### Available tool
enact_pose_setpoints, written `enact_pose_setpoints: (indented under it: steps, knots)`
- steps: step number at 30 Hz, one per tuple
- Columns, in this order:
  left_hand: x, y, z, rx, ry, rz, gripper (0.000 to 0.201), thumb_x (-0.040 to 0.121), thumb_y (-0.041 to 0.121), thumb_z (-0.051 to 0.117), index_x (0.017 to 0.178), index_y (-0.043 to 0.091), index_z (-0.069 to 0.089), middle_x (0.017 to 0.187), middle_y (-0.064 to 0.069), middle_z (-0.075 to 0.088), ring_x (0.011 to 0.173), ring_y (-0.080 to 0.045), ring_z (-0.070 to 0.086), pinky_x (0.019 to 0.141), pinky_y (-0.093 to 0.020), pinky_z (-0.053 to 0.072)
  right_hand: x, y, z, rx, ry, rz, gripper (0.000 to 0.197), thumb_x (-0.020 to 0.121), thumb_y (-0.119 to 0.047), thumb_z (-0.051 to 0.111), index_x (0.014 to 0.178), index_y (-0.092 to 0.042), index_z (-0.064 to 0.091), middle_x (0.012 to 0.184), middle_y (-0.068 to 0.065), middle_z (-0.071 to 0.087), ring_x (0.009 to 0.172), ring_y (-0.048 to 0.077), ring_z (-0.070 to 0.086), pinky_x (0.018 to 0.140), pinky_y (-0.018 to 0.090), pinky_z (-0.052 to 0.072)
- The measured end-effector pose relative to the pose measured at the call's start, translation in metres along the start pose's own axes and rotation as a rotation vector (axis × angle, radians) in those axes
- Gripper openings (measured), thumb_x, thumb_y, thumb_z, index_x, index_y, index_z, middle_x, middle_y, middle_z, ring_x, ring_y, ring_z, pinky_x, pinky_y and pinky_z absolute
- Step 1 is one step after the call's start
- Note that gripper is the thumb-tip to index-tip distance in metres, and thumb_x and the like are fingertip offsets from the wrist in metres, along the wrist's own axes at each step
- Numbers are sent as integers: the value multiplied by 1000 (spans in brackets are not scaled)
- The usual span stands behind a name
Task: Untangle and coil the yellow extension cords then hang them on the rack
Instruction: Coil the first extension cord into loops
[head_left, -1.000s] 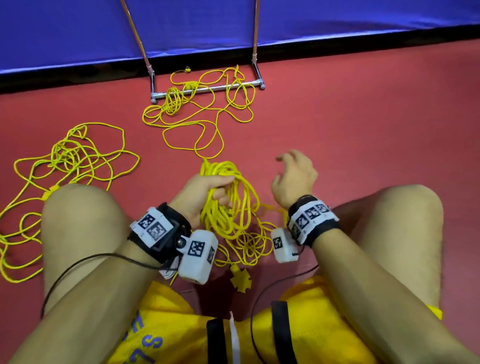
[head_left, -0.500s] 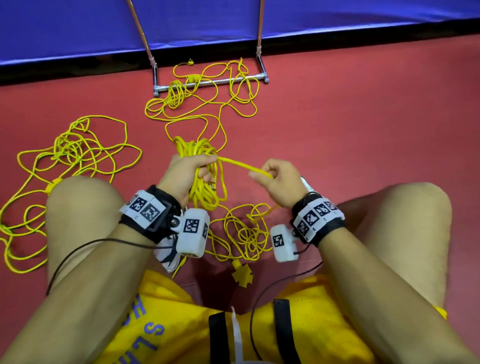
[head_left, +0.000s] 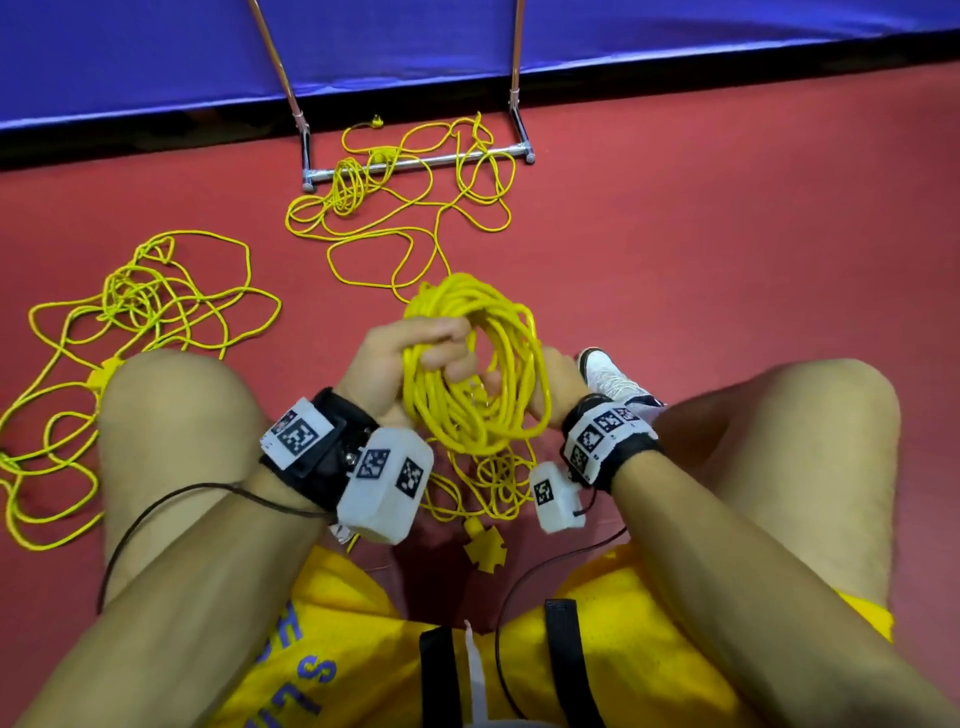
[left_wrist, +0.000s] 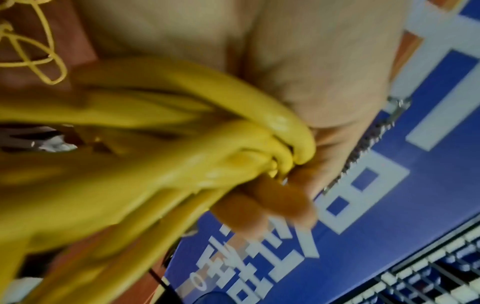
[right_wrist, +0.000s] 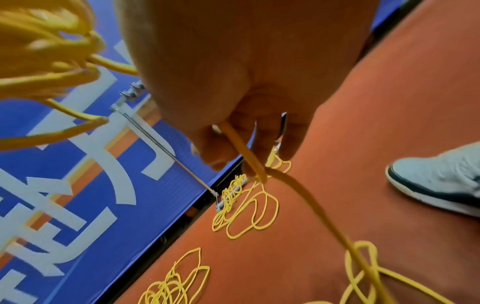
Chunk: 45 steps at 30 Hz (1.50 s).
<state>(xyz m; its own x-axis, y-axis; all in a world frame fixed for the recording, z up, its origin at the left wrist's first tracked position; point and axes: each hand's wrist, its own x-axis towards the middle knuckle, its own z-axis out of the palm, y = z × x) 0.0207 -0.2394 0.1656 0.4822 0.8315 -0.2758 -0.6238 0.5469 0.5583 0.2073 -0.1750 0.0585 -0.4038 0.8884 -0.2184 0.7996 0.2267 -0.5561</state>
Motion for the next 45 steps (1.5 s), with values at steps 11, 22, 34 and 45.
enact_pose_setpoints:
  steps: [11,22,34,45]
  knots:
    - [12,49,-17,-297,356,517,23,88,21,56,96,2,65,71,4,69,71,-12,69,86,-44,55,-17,-27,30,625,-161,75,24,78,-42,69,62,-25,64,62,15,65,57,24,52,58,41,43]
    - [15,55,-27,-70,538,721,8,96,12,60,89,13,57,64,3,58,70,-15,61,72,-36,50,-34,-36,34,680,-252,50,9,87,-22,74,89,-21,65,76,-5,55,49,13,46,49,27,39]
    - [13,36,-44,1332,800,765,45,84,31,77,62,3,50,58,-11,50,56,-27,42,60,-36,39,-48,-49,14,685,-184,78,41,78,-31,83,60,-16,49,54,-1,37,47,10,30,50,29,26]
    - [13,24,-54,1806,583,150,28,87,38,70,86,19,49,79,-5,56,90,-39,57,71,-35,37,-46,-42,-49,591,255,-161,55,84,-42,72,49,-22,34,51,-14,24,51,5,23,49,28,23]
